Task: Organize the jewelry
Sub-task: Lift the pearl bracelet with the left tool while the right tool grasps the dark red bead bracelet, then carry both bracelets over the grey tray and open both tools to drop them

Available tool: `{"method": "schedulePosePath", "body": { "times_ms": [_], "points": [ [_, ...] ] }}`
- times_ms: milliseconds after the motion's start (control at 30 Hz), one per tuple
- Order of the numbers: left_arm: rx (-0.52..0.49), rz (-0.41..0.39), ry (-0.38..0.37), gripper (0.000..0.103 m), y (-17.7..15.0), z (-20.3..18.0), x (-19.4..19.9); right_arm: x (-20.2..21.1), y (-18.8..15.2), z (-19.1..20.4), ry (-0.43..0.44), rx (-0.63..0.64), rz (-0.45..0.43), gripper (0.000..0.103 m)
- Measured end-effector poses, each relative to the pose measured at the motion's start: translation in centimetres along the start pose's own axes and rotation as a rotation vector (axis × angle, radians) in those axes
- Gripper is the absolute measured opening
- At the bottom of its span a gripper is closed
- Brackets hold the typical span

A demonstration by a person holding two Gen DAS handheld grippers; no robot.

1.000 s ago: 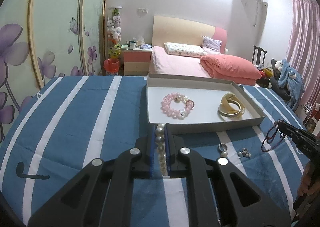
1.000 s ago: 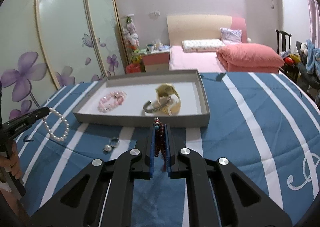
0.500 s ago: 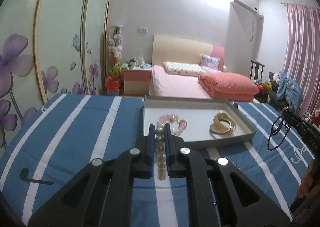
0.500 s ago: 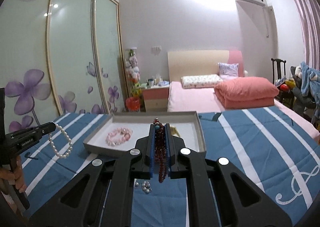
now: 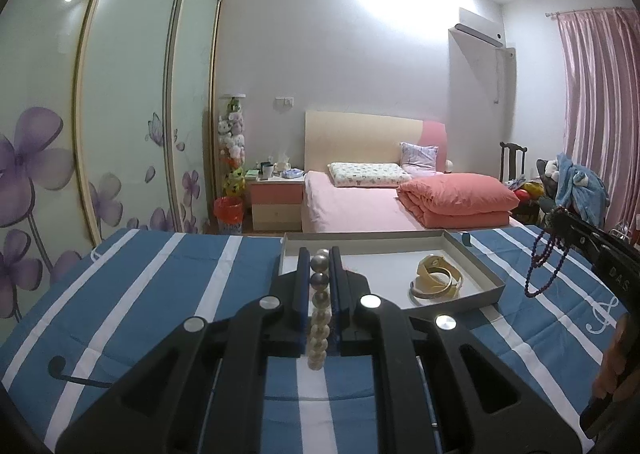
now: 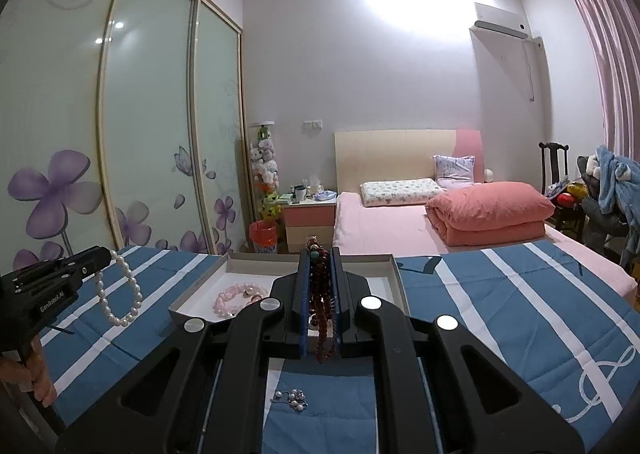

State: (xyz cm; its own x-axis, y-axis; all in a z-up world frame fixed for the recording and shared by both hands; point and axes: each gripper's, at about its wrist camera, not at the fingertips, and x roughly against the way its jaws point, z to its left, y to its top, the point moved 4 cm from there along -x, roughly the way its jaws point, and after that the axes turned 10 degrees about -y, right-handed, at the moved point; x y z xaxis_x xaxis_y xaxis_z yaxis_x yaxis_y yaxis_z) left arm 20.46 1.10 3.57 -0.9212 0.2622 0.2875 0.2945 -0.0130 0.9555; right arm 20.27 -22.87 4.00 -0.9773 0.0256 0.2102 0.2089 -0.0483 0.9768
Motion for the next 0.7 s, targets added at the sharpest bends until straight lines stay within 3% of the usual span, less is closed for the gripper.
{"method": "schedulePosePath", "body": {
  "times_ms": [700],
  "points": [
    [-0.043, -0.026, 0.007, 0.01, -0.1, -1.5, -0.1, -0.1, 0.1, 0.5, -0.001, 0.005, -0.015, 0.01]
  ]
}}
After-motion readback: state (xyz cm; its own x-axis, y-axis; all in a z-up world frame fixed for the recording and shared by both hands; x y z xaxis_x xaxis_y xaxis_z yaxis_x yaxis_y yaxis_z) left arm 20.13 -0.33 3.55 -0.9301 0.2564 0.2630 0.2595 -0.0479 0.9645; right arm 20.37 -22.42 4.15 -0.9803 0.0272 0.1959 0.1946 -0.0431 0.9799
